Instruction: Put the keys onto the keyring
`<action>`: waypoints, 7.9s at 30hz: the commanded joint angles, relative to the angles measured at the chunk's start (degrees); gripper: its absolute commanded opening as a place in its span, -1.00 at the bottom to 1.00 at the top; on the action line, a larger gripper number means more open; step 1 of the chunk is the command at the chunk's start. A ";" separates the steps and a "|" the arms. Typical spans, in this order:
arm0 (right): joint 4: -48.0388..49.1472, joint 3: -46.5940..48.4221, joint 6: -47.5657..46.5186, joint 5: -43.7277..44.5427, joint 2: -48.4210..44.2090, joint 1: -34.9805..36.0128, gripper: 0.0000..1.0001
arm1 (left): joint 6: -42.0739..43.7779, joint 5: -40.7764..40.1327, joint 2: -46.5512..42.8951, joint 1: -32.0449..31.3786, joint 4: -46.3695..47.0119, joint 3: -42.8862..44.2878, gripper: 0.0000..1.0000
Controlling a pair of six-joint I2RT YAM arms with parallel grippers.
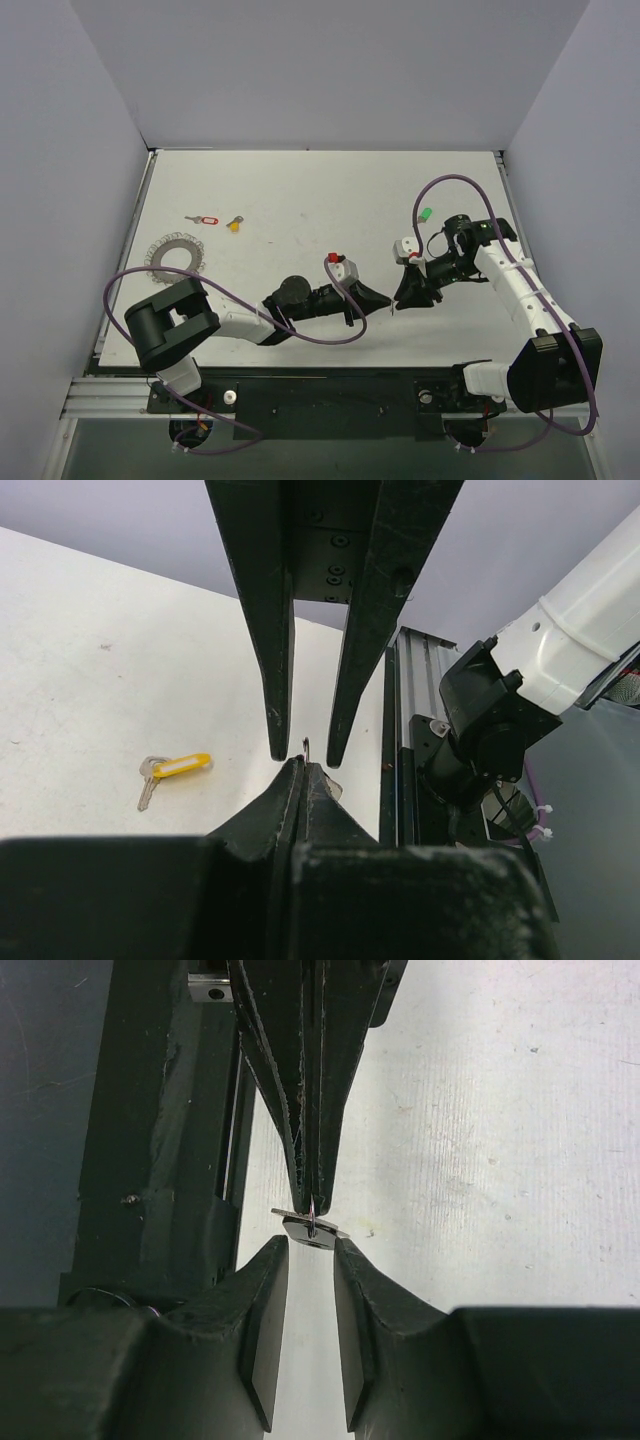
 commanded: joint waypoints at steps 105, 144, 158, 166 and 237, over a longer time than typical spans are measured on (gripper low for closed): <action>0.48 0.50 5.90 0.69 0.62 3.36 -0.92 | 5.54 -0.32 -6.05 -0.54 -24.09 9.02 -1.00; 0.13 0.23 5.72 -3.53 0.09 1.25 -0.68 | -3.17 -3.05 -3.07 -1.15 -3.61 2.59 -1.00; 0.04 0.32 5.90 -3.62 0.53 1.33 -1.00 | -3.78 -2.88 -2.01 -1.50 -3.25 3.12 -1.00; -0.40 0.85 6.07 -2.74 0.53 1.69 -1.00 | -4.75 -3.32 -2.01 -1.42 -2.99 3.03 -1.00; 7.42 29.84 45.36 58.77 40.25 -4.21 -1.00 | 21.36 -26.70 -63.71 13.17 -78.14 -4.17 0.65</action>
